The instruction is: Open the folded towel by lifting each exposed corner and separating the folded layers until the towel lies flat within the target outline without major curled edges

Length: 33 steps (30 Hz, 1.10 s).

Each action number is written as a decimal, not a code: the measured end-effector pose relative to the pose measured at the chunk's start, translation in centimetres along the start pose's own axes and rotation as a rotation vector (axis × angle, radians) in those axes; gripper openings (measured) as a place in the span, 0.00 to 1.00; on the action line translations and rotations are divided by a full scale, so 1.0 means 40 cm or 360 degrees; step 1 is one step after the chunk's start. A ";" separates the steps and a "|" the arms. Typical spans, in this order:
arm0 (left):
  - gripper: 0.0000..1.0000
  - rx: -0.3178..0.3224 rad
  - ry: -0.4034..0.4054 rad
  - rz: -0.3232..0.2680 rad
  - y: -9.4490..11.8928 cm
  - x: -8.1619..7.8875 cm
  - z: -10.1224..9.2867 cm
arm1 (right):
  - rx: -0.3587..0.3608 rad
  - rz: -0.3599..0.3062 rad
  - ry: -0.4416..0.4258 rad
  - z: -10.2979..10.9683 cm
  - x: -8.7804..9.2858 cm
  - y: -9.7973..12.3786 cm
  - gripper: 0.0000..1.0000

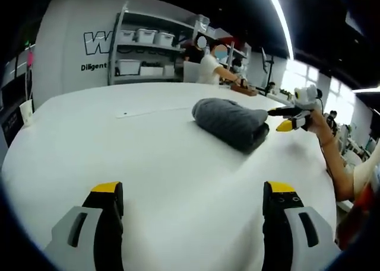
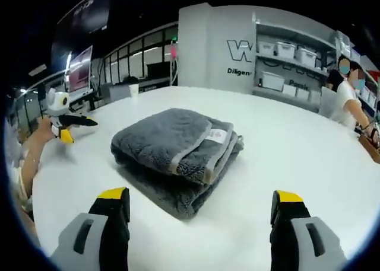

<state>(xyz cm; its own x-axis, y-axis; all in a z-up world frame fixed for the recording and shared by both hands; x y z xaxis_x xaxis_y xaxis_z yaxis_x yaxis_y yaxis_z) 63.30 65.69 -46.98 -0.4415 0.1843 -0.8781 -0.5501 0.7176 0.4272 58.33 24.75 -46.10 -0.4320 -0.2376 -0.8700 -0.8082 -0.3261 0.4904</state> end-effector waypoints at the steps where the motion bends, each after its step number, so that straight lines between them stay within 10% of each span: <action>1: 0.95 0.0012 0.0022 -0.0017 -0.004 -0.004 -0.004 | 0.0008 -0.0008 -0.0019 0.000 0.004 0.002 0.99; 14: 0.94 0.0305 -0.0064 -0.0122 -0.066 -0.101 -0.154 | -0.0031 -0.0080 -0.0124 0.005 -0.005 -0.021 0.93; 33: 0.93 0.0461 -0.0328 0.0018 -0.250 -0.240 -0.339 | -0.0019 -0.0173 -0.0227 -0.024 -0.011 0.008 0.97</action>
<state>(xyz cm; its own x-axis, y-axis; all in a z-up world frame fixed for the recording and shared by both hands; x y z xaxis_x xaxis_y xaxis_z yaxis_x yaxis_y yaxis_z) 63.43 47.64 -39.90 -0.2778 0.3036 -0.9114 -0.3092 0.8700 0.3840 58.64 23.88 -45.50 -0.3955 -0.0683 -0.9159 -0.8489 -0.3536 0.3929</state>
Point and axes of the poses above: the point that each gripper's makers call its tool centre point, and the gripper's own axes: y roughly backward along the fingers, z roughly to its left, x roughly out of its underside, the point moved 7 cm from there along y, roughly backward along the fingers, and after that the axes turned 3 degrees about y, right-handed, at the moved point
